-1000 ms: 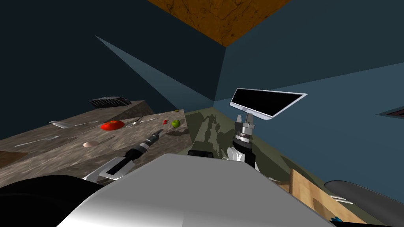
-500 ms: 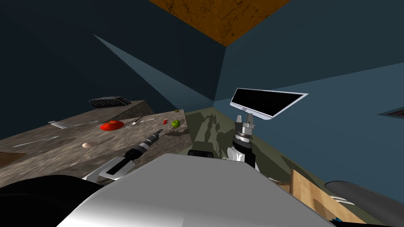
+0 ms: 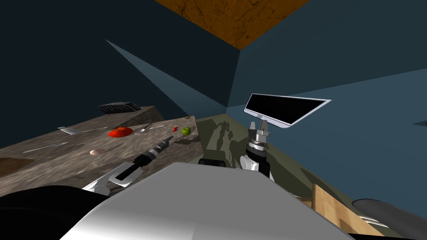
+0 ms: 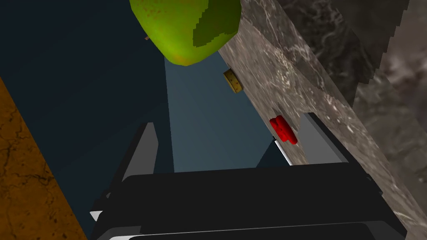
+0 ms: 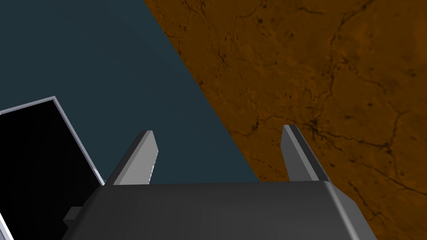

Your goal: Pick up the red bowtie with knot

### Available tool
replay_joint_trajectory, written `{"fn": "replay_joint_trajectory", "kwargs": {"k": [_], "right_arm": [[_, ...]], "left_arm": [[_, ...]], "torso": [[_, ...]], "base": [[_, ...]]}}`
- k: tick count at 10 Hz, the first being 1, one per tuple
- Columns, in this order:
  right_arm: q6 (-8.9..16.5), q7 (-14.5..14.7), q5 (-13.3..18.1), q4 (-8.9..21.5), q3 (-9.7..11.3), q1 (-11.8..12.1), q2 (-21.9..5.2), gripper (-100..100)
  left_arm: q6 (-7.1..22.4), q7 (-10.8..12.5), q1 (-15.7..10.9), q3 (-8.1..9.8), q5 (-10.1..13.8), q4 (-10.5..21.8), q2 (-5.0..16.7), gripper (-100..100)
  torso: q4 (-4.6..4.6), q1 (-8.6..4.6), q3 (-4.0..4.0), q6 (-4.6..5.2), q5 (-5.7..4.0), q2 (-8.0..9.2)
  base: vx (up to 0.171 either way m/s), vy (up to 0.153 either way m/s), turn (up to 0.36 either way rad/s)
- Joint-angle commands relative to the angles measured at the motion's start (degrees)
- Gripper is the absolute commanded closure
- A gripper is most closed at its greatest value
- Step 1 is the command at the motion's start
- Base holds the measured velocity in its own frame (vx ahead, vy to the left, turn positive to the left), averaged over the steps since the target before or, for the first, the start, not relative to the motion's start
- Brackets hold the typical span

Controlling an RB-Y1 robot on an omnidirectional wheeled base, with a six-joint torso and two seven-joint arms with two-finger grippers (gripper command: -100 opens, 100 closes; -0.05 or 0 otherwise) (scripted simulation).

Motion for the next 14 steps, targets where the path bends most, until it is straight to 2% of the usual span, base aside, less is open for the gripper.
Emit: {"fn": "replay_joint_trajectory", "kwargs": {"k": [1,4,13,14], "right_arm": [[0.0,0.0,0.0,0.0,0.0,0.0,0.0,0],[0.0,0.0,0.0,0.0,0.0,0.0,0.0,0],[0.0,0.0,0.0,0.0,0.0,0.0,0.0,0],[0.0,0.0,0.0,0.0,0.0,0.0,0.0,0]], "left_arm": [[-0.4,0.9,-1.8,-1.43,-0.4,1.9,1.9,-100],[-1.1,2.9,-5.6,-4.31,-1.0,5.6,6.2,-100],[-1.1,2.9,-5.6,-4.31,-1.0,5.6,6.2,-100],[-1.5,3.3,-4.2,-3.31,-1.2,7.3,8.3,-100]], "torso": [[0.0,0.0,0.0,0.0,0.0,0.0],[-0.03,0.01,-0.07,0.0,0.0,-0.11],[0.04,-0.01,0.11,-0.02,0.0,0.2],[0.04,-0.01,0.12,-0.02,0.0,0.21]], "base": [[0.071,-0.001,0.066],[0.061,0.0,0.03],[0.005,0.0,0.009],[0.0,0.0,0.0]]}}
